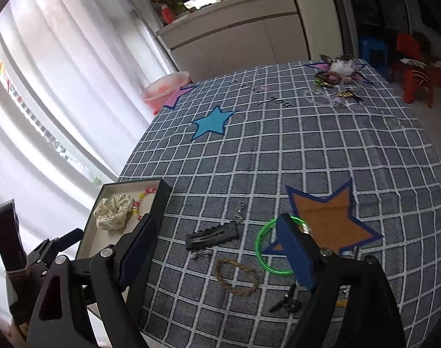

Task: Organize jewelry
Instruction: 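Move both tools back from the box to the jewelry on the table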

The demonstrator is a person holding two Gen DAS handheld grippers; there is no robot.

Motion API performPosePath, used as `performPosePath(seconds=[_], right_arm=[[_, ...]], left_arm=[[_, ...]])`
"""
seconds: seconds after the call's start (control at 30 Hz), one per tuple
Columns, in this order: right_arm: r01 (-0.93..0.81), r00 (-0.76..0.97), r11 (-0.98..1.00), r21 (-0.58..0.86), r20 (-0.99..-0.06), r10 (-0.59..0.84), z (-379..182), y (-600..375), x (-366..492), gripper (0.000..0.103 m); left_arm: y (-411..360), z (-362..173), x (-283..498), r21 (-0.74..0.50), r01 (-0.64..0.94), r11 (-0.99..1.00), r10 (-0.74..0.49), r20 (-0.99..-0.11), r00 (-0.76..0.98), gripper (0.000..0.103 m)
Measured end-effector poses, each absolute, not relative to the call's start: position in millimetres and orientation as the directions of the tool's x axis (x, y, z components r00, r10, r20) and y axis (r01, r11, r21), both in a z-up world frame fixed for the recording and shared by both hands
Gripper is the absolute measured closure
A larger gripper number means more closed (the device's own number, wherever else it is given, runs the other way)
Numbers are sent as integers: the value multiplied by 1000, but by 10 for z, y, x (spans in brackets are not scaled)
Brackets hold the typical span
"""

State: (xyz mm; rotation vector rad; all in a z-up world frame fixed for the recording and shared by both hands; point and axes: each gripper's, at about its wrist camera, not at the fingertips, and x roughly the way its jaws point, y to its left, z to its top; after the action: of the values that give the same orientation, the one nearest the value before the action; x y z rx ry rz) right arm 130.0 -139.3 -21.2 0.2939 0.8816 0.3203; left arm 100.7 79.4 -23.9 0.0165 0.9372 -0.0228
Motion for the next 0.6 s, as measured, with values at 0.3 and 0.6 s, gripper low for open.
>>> performPosePath(seconds=[0.3, 0.6], right_arm=[[0, 554, 955, 297, -795, 247, -474, -2226, 889, 17], [93, 505, 977, 193, -855, 121, -854, -2646, 624, 17]], left_arm=[[224, -362, 1032, 5, 130, 991, -69, -831, 552, 0], [-279, -610, 1202, 20, 206, 978, -88, -861, 501, 0]])
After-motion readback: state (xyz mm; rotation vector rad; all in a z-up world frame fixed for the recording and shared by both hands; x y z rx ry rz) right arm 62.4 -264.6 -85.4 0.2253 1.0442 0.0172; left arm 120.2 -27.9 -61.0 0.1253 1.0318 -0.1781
